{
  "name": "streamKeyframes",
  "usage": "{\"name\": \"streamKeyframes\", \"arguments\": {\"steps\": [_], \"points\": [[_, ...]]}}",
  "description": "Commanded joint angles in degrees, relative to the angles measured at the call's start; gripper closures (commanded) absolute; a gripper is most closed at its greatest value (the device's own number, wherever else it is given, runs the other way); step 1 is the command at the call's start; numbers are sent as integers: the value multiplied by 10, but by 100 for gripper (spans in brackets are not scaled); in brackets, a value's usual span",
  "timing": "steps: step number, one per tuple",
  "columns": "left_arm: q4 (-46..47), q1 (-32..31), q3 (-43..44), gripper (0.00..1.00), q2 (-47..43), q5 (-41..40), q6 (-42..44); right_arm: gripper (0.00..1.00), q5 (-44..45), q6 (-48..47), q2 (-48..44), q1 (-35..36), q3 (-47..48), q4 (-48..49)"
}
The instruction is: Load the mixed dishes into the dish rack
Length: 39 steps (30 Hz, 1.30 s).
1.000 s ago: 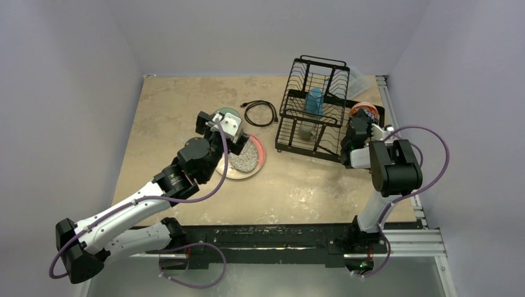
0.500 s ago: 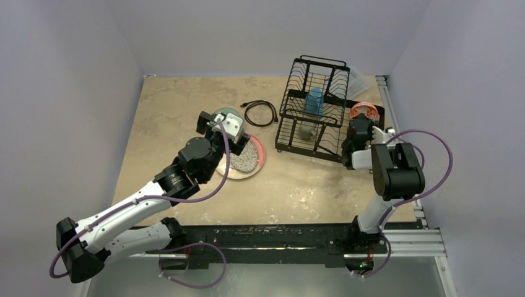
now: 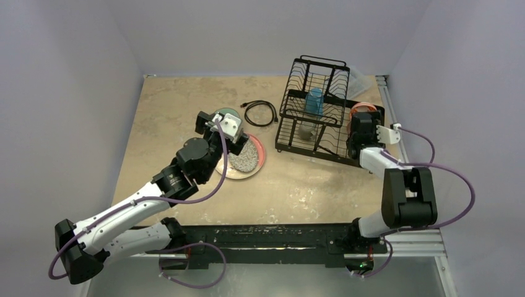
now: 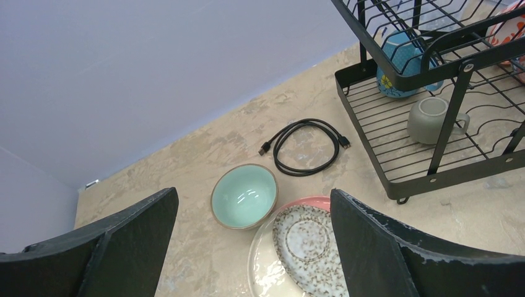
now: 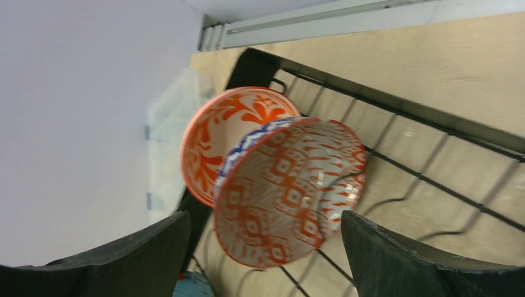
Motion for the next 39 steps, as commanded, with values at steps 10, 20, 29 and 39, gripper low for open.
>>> {"name": "streamKeyframes", "arguments": {"steps": [10,20,29,39], "points": [[15,1,18,9,-36,-9,-1,1,-94,-347,-229,0,75,-282],[4,1,23,9,-46,-23,-2,1,-397,-410,-435,0,80,-199],[-115,135,89,6,18,56,-143,1,-556,-358,-402,0,134,-197],[-223,397,228,12,272,314,-396,1,-567,-373,-425,0,154,-248]]}}
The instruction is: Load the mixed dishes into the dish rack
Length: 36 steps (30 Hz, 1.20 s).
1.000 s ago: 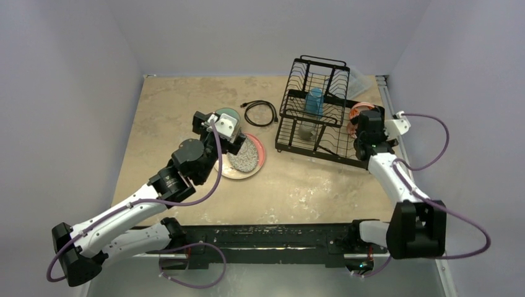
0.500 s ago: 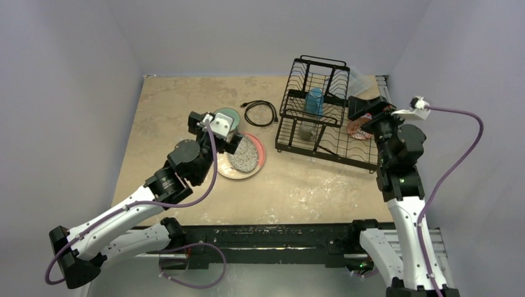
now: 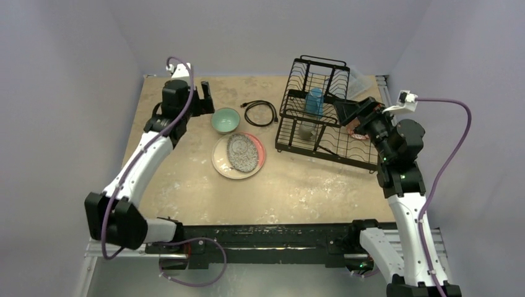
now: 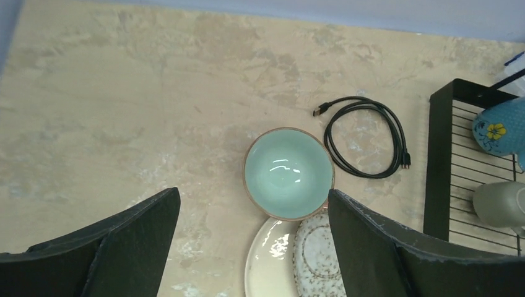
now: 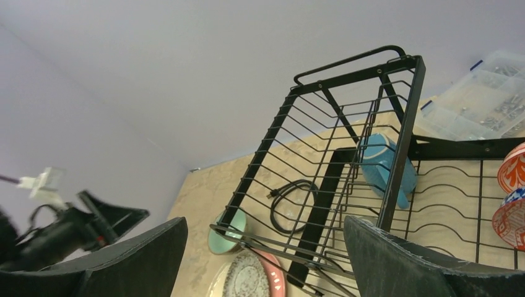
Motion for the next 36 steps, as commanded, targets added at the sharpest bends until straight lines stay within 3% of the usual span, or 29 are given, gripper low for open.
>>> {"name": "streamKeyframes", "arguments": {"steps": [1,11,16,27,36], "points": [[-27,56,46,12,108,135,-127,1,-26,-12,-17,0,41,-17],[-32,103,83,15,292,201,-234,1,15,-51,-60,0,33,-70],[-34,107,97,34,332,233,-248,1,9,-45,-57,1,26,-66],[-75,108,119,50,382,239,-243,1,1,-28,-48,0,8,-48],[-103,108,129,88,364,185,-218,1,3,-29,-43,0,2,-58]]}}
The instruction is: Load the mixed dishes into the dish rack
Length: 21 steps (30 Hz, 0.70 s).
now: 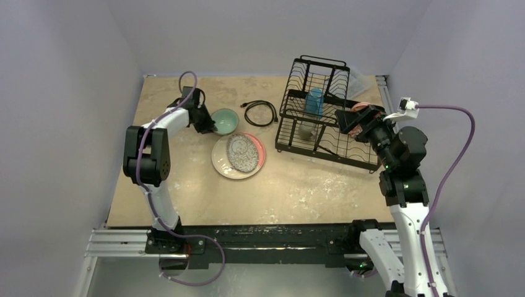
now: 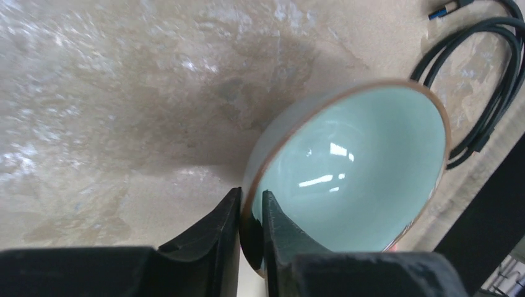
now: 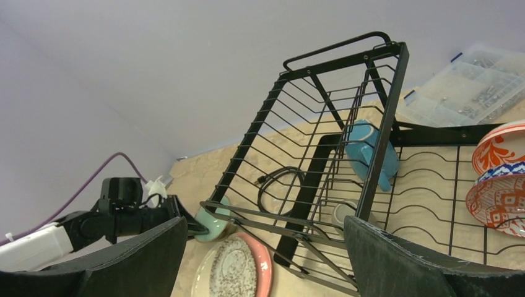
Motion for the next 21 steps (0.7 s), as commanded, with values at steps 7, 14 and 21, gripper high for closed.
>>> {"name": "streamKeyframes", "arguments": {"steps": [7,14,21], "points": [[-32,5,21,100,-127,-100,45,1,4,-4,22,0,3,-6],[42,5,-41,100,-294,-81,63,1,13,-3,48,0,16,-23],[251,-20,-157,100,-426,36,72,1,-2,13,56,0,9,-2]]}}
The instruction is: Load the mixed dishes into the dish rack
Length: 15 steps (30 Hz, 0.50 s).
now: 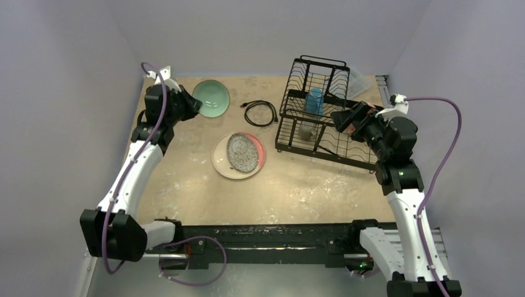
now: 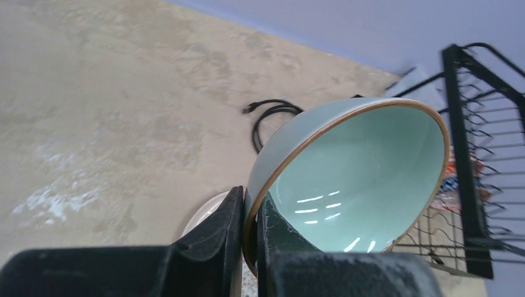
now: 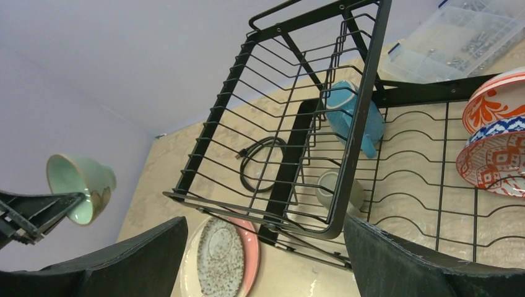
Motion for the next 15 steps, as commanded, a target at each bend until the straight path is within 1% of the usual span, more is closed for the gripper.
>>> {"name": "streamKeyframes", "arguments": {"steps": [1,3,5,7,11,13,15], "points": [[203,-24,-59,100,-55,97,12,1,-5,16,-2,0,9,31],[251,-39,-77,100,-82,116,13,1,-11,23,-1,0,5,40],[271,-62,-87,100,-104,109,30,1,-17,36,2,0,6,45],[268,-95,-93,100,-126,81,68,1,-21,63,9,0,12,50],[267,-146,-109,100,-164,23,115,1,-42,125,24,10,26,81],[267,-159,-114,100,-178,-4,131,1,-22,142,30,40,42,93],[264,-168,-118,100,-186,-34,146,1,41,153,40,120,62,108]]}}
